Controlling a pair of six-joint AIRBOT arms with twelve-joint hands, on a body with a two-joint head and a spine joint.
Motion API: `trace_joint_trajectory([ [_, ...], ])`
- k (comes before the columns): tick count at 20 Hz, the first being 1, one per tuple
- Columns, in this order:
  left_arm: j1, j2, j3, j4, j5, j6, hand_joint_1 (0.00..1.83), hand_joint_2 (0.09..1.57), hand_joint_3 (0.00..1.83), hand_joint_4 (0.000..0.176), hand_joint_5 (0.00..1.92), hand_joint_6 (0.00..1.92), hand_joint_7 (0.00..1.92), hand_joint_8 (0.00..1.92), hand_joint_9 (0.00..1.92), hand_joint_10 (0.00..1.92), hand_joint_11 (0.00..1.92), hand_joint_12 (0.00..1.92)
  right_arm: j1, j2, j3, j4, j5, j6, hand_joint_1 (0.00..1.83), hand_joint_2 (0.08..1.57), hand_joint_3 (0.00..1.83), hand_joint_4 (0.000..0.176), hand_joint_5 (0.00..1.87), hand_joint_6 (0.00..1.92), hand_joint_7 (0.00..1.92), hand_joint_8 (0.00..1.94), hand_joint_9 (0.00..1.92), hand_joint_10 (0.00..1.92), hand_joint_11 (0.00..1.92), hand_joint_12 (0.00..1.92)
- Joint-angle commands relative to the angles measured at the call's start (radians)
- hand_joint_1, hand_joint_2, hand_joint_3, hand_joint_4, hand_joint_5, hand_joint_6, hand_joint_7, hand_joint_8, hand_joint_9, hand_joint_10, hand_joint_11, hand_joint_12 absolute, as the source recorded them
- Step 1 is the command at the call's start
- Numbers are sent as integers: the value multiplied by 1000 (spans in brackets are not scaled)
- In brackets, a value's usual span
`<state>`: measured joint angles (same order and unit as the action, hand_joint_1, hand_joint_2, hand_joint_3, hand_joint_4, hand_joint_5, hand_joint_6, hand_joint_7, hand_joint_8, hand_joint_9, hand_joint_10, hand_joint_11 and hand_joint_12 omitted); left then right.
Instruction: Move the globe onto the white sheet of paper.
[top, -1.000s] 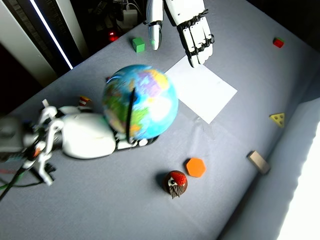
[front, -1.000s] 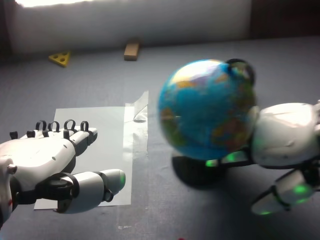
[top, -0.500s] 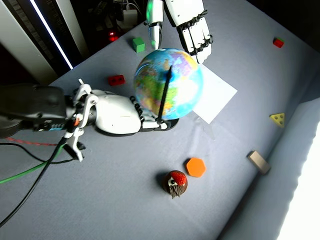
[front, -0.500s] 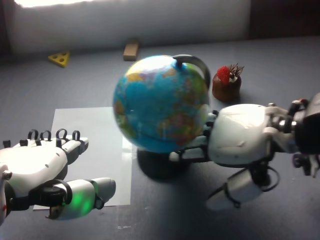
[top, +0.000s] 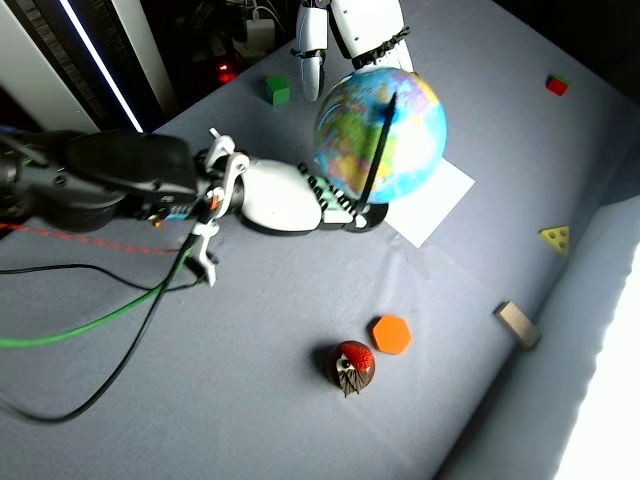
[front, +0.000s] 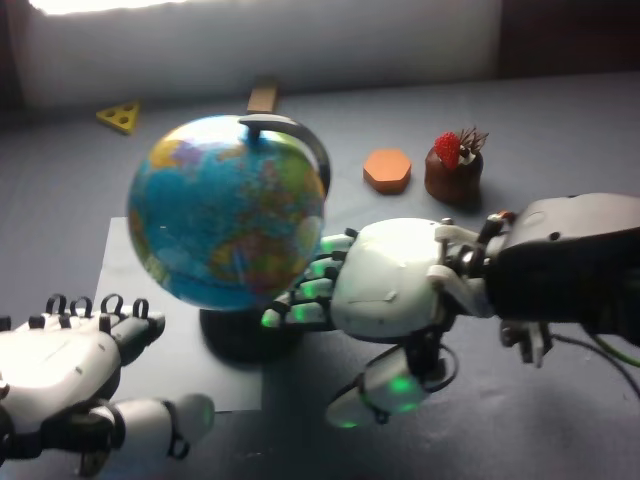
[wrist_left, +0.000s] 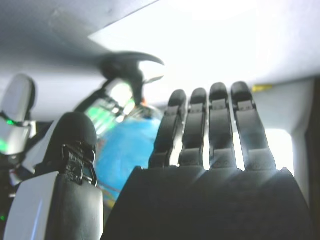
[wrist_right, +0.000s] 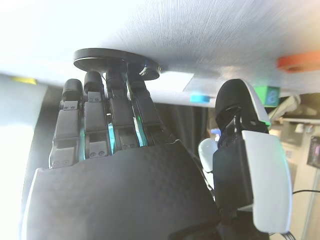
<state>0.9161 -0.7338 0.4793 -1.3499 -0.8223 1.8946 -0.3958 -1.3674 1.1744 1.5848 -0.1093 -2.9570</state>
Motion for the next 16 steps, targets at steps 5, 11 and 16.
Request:
trace_joint_trajectory([
  [5,15,-4,11,69,-45,-37,0,1192,0,0,52,0,38,1,61,1,0,115,23,-68,13,8,30,37,0,1150,1,0,143,0,168,0,124,1,0,119],
  [11,42,-4,19,91,-47,-52,0,1190,0,0,58,3,37,0,60,0,0,113,41,-138,74,9,55,82,0,1150,0,0,141,0,169,0,125,1,0,145],
  [16,87,-4,23,111,-57,-110,0,1190,0,0,59,3,37,0,60,0,0,111,57,-139,95,10,18,98,0,1150,0,0,137,0,165,0,126,2,0,148],
])
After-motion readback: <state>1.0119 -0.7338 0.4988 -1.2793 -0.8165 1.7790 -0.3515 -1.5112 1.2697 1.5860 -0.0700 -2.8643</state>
